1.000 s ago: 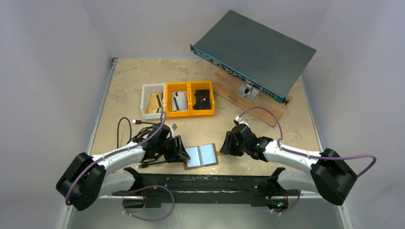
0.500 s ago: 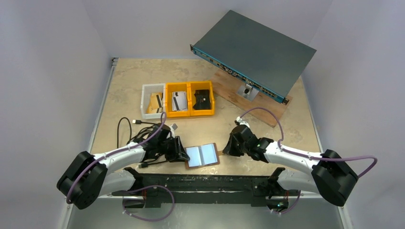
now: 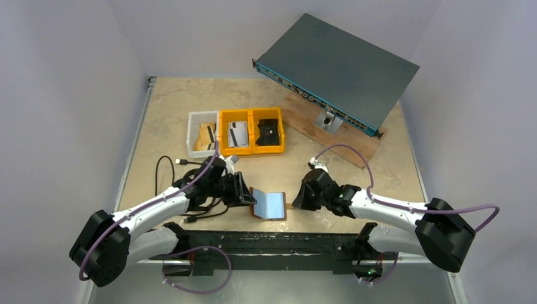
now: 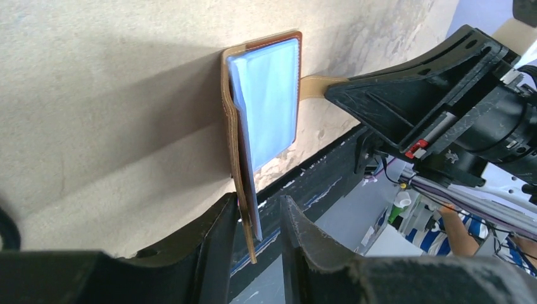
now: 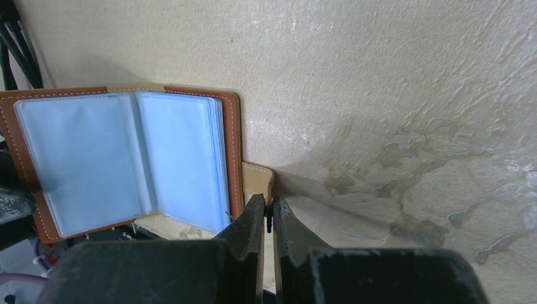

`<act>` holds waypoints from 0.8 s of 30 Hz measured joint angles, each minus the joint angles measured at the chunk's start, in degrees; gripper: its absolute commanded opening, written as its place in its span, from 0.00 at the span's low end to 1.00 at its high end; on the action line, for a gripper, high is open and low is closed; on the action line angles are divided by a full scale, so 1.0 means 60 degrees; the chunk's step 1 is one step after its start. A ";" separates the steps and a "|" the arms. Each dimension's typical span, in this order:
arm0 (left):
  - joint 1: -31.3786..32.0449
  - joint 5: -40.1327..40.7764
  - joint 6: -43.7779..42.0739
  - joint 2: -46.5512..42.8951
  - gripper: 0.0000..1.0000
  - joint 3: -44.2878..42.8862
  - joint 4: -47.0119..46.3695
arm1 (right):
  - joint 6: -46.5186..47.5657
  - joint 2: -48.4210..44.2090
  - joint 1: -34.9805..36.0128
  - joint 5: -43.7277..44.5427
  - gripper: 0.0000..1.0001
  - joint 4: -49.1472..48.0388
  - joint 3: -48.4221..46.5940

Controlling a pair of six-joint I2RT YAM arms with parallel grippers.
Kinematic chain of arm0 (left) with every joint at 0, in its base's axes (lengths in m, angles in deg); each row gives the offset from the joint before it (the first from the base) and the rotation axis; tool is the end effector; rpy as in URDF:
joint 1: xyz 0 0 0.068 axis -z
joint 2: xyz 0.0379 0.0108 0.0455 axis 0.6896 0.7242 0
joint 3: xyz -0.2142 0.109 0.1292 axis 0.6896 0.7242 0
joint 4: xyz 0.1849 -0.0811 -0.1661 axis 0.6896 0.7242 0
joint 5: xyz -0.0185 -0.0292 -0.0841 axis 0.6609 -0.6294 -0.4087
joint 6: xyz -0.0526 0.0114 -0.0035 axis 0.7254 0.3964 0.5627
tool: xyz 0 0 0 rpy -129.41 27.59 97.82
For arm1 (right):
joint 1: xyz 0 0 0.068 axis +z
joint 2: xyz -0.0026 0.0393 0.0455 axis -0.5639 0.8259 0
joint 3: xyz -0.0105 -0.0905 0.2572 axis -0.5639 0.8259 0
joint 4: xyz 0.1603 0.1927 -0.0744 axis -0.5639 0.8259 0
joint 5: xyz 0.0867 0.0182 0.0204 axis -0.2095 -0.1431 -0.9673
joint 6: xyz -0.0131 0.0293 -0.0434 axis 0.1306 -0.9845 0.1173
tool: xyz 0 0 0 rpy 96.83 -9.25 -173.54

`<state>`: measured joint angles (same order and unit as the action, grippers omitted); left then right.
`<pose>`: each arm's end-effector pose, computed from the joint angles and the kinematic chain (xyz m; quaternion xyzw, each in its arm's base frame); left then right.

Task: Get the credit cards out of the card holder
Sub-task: Close the card holder at the center of the board.

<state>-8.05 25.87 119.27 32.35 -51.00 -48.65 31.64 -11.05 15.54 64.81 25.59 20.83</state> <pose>0.1538 -0.1290 0.1719 -0.0757 0.9065 -0.4028 0.1013 0.1348 0.1576 0.1561 0.0457 0.9386 0.2580 0.2244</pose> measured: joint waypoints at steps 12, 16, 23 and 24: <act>0.0962 -0.0197 0.0404 0.1719 0.47 -0.0678 -0.1104 | -0.0211 0.0084 0.0208 0.0022 0.00 -0.0011 -0.0306; 0.1166 -0.0335 0.0637 0.2484 0.53 -0.1005 -0.1767 | -0.0229 0.0084 0.0222 0.0025 0.00 -0.0022 -0.0372; 0.1271 -0.0382 0.0838 0.3410 0.55 -0.1439 -0.2393 | -0.0262 0.0084 0.0262 0.0029 0.00 -0.0007 -0.0375; 0.1275 -0.0382 0.0874 0.3566 0.55 -0.1490 -0.2459 | -0.0266 0.0084 0.0262 0.0029 0.00 -0.0004 -0.0375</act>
<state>-0.40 23.58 124.51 53.75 -59.94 -63.40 30.04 -10.55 17.12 64.99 25.56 18.58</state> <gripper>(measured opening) 0.548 0.023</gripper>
